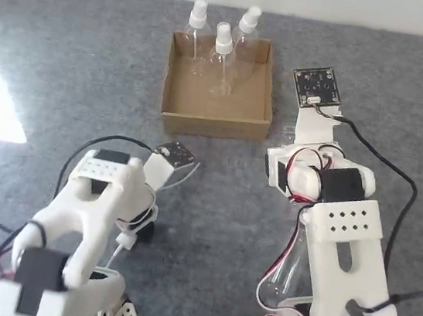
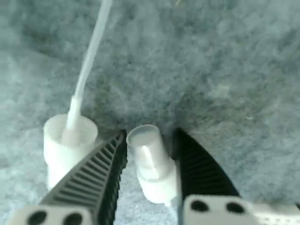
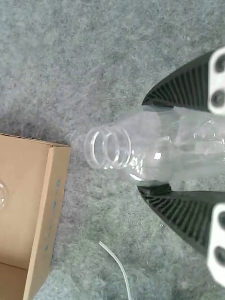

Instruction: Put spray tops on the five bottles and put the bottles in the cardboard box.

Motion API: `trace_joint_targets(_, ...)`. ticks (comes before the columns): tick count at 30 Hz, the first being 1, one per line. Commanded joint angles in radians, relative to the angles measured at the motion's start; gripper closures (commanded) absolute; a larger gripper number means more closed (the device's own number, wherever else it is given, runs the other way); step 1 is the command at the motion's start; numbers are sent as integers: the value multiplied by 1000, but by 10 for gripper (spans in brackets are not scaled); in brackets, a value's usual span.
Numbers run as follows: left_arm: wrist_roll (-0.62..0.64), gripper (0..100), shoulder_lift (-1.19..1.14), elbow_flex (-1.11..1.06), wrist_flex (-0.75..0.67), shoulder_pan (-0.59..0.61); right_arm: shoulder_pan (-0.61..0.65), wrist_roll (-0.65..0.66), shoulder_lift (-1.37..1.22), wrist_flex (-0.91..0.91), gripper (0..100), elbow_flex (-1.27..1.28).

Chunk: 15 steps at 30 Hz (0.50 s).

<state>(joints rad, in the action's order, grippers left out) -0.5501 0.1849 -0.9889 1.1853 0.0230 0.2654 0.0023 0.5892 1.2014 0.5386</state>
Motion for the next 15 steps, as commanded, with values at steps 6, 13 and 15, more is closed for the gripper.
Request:
trace_joint_targets(6, 14, 938, -161, 134, 37, 2, -8, -8, 38, -15, 913, -12)
trace_joint_targets(13, 14, 964, -68, 150, 87, 2, -8, -8, 38, -15, 913, -12)
trace_joint_targets(15, 14, 968, -25, 162, 126, 2, -8, -8, 38, -15, 913, -12)
